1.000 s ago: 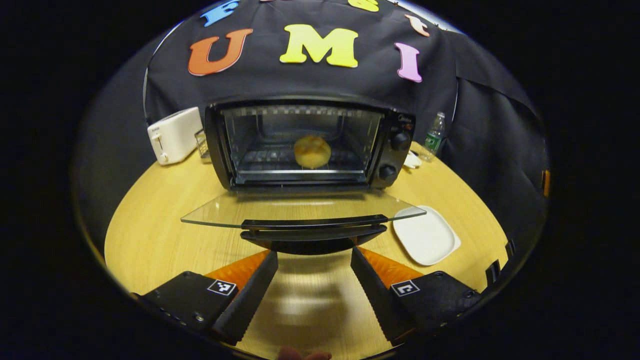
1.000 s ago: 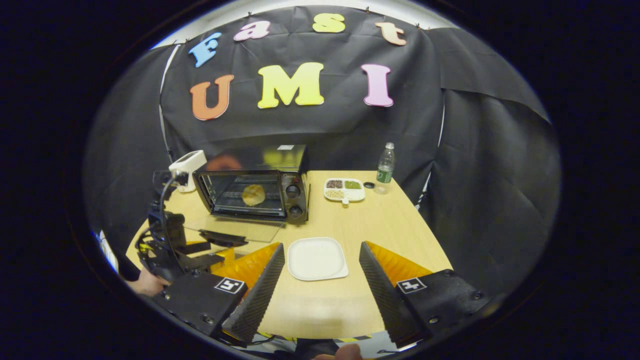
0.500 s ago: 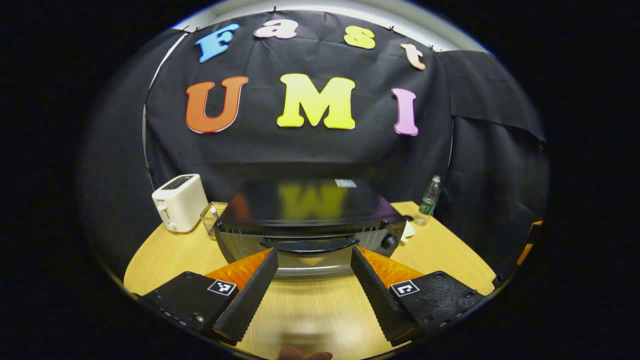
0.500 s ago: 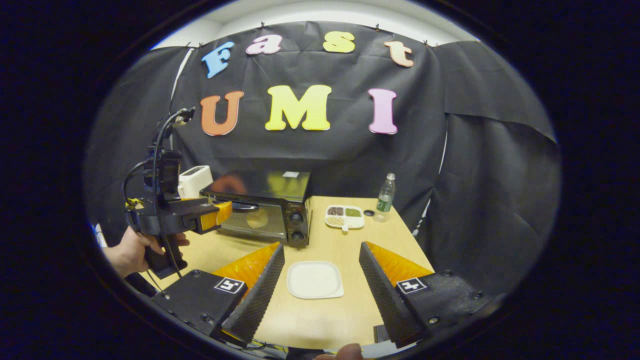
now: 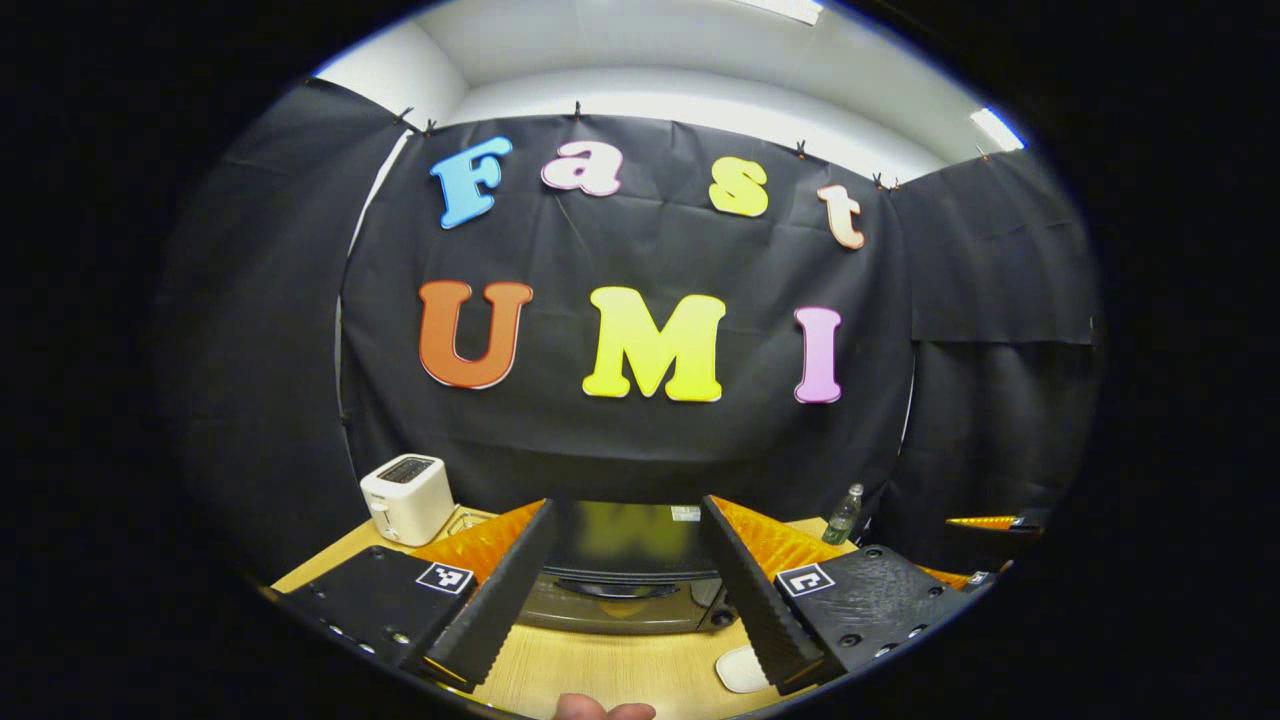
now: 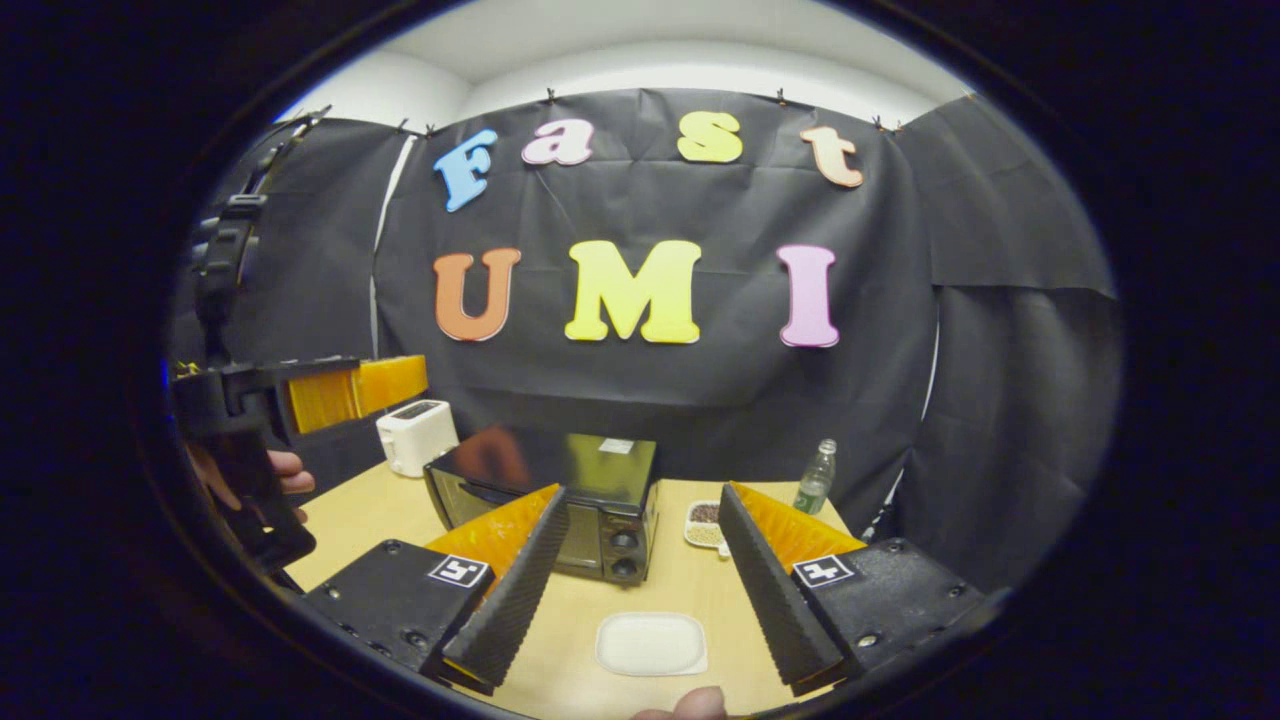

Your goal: Open the electric oven with the left hand, put the food in, and close the electric oven.

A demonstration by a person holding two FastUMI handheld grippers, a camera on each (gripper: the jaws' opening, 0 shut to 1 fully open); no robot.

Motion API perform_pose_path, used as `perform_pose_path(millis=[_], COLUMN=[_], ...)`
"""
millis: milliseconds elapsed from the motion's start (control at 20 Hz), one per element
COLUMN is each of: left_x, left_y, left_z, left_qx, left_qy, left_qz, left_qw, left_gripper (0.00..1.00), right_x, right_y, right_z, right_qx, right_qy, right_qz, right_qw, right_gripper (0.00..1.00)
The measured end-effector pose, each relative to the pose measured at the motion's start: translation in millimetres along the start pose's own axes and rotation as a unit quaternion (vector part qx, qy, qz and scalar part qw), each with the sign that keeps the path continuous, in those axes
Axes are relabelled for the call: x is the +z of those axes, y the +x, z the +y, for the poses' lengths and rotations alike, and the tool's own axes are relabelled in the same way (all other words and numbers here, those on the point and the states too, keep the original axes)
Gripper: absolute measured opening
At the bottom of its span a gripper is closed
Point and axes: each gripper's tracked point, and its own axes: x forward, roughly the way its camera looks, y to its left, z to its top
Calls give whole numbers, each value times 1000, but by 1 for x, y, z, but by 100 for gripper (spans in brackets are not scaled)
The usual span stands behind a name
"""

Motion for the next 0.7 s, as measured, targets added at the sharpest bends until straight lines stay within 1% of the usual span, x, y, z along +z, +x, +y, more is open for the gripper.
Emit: perform_pose_path(millis=[200,350,450,600,700], left_x=[13,14,13,13,15], left_y=[-63,-120,-158,-209,-237], left_z=[7,10,13,16,21], left_qx=[9,4,2,-4,-6], left_qy=[-3,-5,-1,0,-3], left_qz=[-11,-15,-14,-14,-17], left_qw=[1000,1000,1000,1000,1000], left_gripper=[94,94,94,94,94], right_x=[10,11,9,4,3], right_y=[-30,-76,-112,-164,-194], right_z=[-1,5,13,28,44], right_qx=[-3,-18,-27,-35,-34], right_qy=[10,7,3,8,11], right_qz=[-22,-30,-31,-33,-36], right_qw=[1000,999,999,999,999], right_gripper=[95,98,98,98,98])
